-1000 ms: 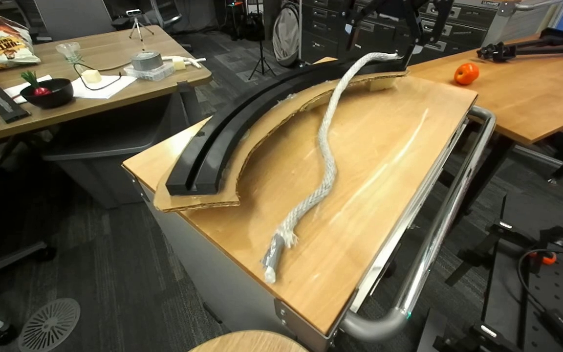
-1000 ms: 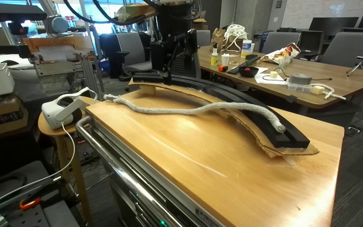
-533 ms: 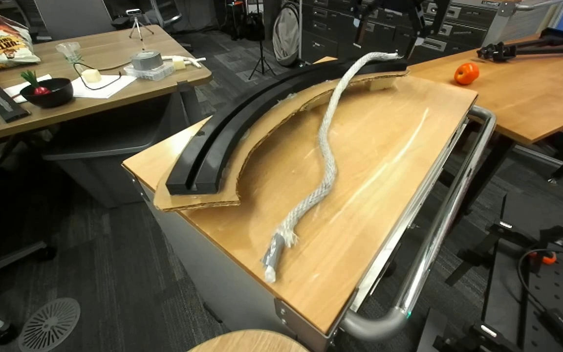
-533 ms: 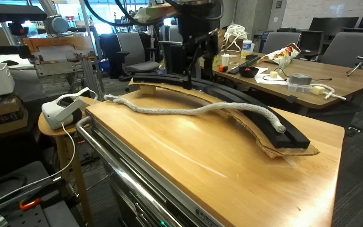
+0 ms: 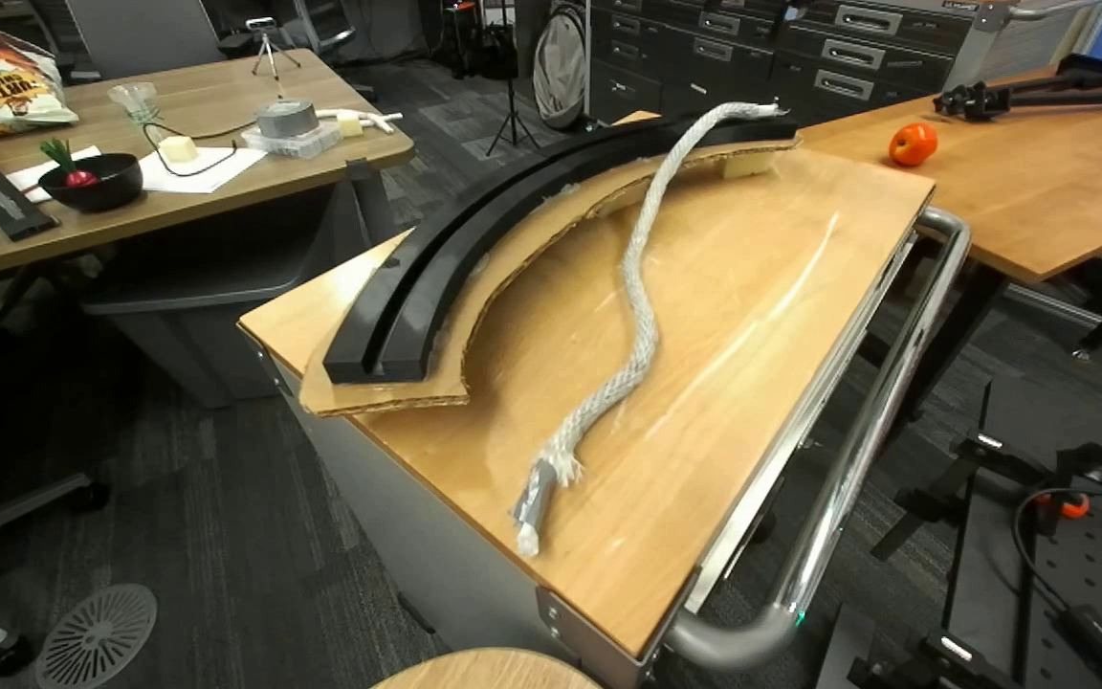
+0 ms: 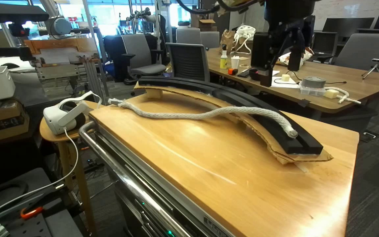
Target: Pick up the rope and put it on the table
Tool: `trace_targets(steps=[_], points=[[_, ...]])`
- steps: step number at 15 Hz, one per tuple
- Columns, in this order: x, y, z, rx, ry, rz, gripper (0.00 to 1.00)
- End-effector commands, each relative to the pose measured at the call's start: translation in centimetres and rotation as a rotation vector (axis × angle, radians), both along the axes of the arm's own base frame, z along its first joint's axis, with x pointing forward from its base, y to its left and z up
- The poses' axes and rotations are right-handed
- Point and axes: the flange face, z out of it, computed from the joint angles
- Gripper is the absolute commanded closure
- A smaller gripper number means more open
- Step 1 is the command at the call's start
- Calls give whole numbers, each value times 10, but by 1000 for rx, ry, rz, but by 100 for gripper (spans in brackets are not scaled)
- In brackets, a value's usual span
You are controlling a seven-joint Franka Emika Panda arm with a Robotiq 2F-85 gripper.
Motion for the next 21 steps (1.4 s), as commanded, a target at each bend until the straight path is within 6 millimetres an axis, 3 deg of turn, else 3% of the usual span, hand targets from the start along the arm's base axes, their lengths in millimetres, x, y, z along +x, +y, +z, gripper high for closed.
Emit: trace_targets(steps=[1, 4, 8, 9, 14, 19, 21], points=[[30, 8, -17, 62, 54, -35, 0], [28, 12, -43, 89, 122, -25, 0], [22, -1, -67, 94, 163, -52, 0], [21, -3, -70, 96, 169, -56, 19], [19, -9, -82, 104, 187, -71, 60], [15, -11, -79, 77, 190, -77, 96], [12, -11, -75, 65, 185, -85, 100]])
